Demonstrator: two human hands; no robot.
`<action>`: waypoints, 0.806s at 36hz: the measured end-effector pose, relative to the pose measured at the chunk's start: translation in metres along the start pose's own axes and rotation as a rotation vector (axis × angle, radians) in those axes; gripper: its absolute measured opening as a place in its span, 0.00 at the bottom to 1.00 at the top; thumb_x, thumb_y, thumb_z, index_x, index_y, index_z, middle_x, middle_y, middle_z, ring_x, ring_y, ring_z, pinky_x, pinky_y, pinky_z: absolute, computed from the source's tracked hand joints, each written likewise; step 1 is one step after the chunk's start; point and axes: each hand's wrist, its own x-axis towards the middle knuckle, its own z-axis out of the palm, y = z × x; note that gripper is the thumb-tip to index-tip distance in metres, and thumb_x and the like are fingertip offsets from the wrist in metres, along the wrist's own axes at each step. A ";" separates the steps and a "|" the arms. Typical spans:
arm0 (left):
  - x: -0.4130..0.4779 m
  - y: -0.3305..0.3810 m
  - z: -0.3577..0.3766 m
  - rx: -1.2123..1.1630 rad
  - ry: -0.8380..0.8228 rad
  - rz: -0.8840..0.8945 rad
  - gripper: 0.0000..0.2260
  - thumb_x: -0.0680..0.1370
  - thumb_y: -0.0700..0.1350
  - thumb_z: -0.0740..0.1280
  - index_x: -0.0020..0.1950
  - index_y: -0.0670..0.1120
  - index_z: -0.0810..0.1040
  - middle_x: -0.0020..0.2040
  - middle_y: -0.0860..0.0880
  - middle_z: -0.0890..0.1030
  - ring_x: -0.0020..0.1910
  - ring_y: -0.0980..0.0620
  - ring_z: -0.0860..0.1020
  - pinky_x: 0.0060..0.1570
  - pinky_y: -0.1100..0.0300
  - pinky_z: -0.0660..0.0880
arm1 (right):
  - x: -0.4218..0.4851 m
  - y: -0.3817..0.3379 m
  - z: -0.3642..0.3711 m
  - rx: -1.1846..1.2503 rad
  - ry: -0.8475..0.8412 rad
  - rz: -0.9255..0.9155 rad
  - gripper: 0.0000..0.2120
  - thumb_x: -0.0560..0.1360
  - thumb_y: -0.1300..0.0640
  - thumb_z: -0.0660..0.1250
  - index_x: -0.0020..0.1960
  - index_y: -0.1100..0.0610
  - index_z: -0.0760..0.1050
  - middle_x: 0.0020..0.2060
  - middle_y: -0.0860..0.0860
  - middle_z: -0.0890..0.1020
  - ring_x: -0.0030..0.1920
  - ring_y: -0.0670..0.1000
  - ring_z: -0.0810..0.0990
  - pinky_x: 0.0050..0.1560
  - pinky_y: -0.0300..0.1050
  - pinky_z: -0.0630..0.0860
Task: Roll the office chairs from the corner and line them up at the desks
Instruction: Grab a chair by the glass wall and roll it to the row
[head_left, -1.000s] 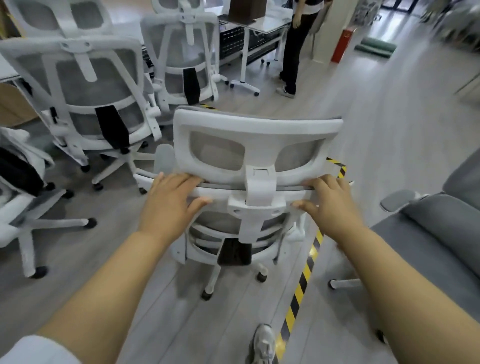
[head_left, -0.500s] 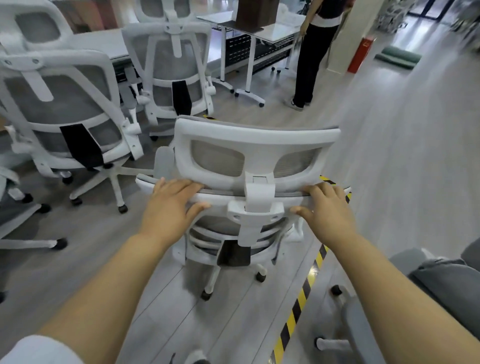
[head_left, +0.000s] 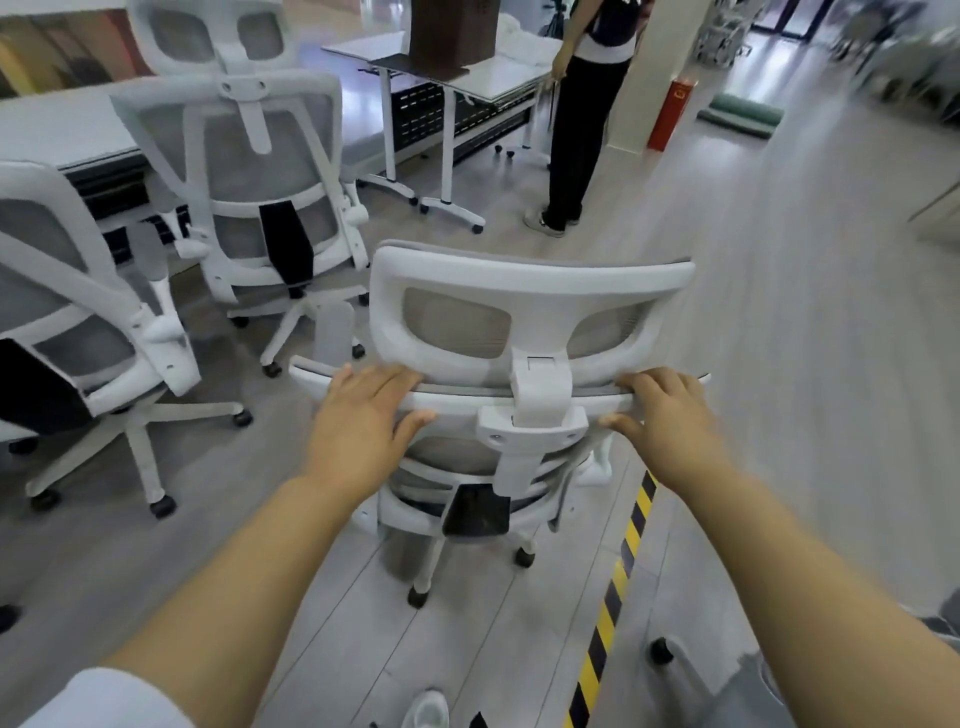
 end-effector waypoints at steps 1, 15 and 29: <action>0.011 0.000 0.004 -0.008 0.007 0.011 0.22 0.74 0.59 0.56 0.58 0.46 0.78 0.54 0.48 0.80 0.56 0.50 0.73 0.64 0.47 0.62 | 0.010 0.005 0.001 0.003 0.003 0.004 0.24 0.73 0.44 0.66 0.65 0.55 0.71 0.62 0.53 0.72 0.65 0.56 0.64 0.63 0.52 0.66; 0.123 0.023 0.058 0.049 -0.029 -0.042 0.23 0.74 0.60 0.58 0.57 0.45 0.78 0.54 0.48 0.81 0.54 0.47 0.77 0.61 0.45 0.68 | 0.128 0.081 0.003 0.035 0.039 -0.077 0.24 0.73 0.45 0.68 0.65 0.55 0.72 0.61 0.54 0.74 0.64 0.58 0.65 0.62 0.49 0.66; 0.179 0.081 0.096 0.106 -0.012 -0.193 0.20 0.74 0.58 0.60 0.56 0.45 0.79 0.52 0.47 0.81 0.52 0.46 0.78 0.60 0.53 0.64 | 0.217 0.152 -0.005 0.070 -0.036 -0.232 0.25 0.72 0.44 0.68 0.63 0.57 0.74 0.59 0.55 0.75 0.61 0.59 0.67 0.61 0.49 0.66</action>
